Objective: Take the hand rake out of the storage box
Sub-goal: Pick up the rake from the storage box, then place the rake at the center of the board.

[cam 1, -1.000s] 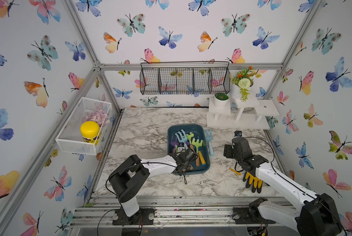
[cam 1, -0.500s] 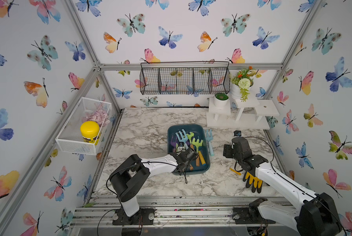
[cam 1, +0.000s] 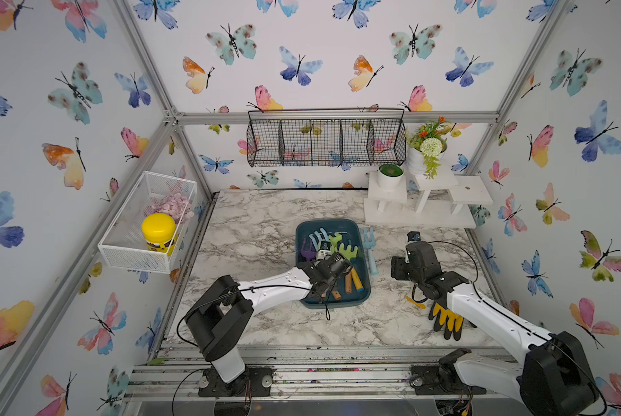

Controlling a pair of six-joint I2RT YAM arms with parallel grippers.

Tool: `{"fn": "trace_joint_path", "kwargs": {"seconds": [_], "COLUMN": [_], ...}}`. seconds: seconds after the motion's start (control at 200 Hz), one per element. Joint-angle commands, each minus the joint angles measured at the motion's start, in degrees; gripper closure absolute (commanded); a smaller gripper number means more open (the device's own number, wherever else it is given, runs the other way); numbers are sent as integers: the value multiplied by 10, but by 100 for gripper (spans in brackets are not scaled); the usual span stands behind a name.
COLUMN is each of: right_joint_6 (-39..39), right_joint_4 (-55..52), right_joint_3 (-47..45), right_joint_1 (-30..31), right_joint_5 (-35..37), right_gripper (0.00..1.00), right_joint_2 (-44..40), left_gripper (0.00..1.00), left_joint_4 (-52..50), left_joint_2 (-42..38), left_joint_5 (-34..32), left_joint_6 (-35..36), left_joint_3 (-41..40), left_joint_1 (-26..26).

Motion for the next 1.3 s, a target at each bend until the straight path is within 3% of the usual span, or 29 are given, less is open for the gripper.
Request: {"fn": "trace_joint_path", "kwargs": {"seconds": [0.0, 0.18, 0.41, 0.701, 1.021, 1.291], "right_joint_6": [-6, -7, -8, -10, -18, -50], "right_joint_4": [0, 2, 3, 8, 4, 19], "right_joint_3": [1, 0, 0, 0, 4, 40], "right_joint_1": [-2, -2, -2, -2, -2, -2], "right_joint_5": [-12, -15, -20, -28, -55, -107], "right_gripper": [30, 30, 31, 31, 30, 27], "right_joint_2": [3, 3, 2, 6, 11, 23], "left_gripper": [90, 90, 90, 92, 100, 100], "left_joint_4": [-10, -15, -13, -3, 16, 41], "left_joint_2": [-31, -48, -75, -86, -89, -49], "left_joint_5": [-33, -36, -8, 64, 143, 183], "left_joint_6": [22, 40, 75, 133, 213, 243], "left_joint_3": [18, 40, 53, 63, 46, 46], "left_joint_1": [4, 24, 87, 175, 295, 361]}}
